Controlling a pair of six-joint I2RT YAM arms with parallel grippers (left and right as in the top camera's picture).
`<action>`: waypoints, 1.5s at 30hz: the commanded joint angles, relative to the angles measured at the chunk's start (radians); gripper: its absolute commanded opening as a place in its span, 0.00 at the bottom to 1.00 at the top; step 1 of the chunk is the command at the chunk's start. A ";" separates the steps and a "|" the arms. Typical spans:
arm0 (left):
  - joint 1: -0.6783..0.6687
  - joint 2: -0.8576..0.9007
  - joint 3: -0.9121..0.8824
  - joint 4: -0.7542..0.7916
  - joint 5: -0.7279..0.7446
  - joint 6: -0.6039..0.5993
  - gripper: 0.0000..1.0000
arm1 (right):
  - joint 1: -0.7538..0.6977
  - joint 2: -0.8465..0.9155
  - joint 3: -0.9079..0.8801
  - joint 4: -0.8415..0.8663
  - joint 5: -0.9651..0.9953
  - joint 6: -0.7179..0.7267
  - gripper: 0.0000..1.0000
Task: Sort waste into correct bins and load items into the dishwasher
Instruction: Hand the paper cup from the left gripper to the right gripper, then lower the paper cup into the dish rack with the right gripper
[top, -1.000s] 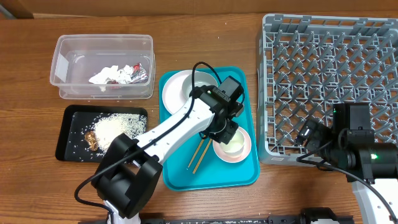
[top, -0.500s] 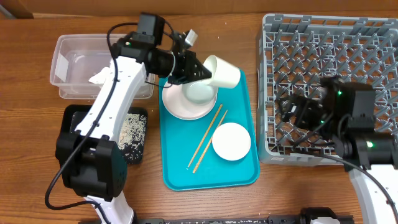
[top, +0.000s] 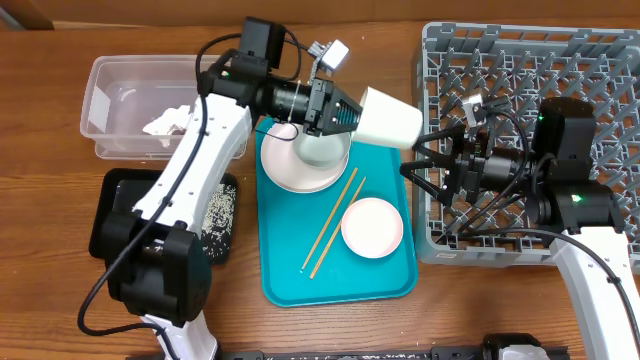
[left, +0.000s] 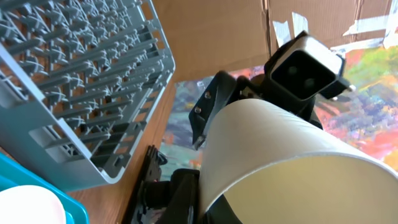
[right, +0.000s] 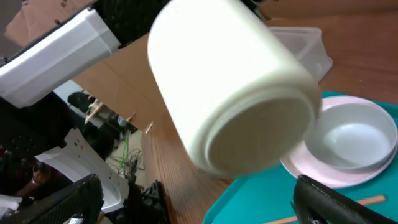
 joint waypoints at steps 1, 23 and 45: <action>-0.029 -0.011 0.014 0.002 0.032 0.005 0.04 | 0.002 -0.003 0.020 0.035 -0.033 -0.010 1.00; -0.083 -0.011 0.014 0.003 0.003 0.000 0.04 | 0.002 -0.003 0.020 0.143 -0.033 0.095 0.84; -0.069 -0.011 0.014 -0.157 -0.568 0.035 0.48 | 0.002 -0.003 0.020 -0.111 0.236 0.095 0.52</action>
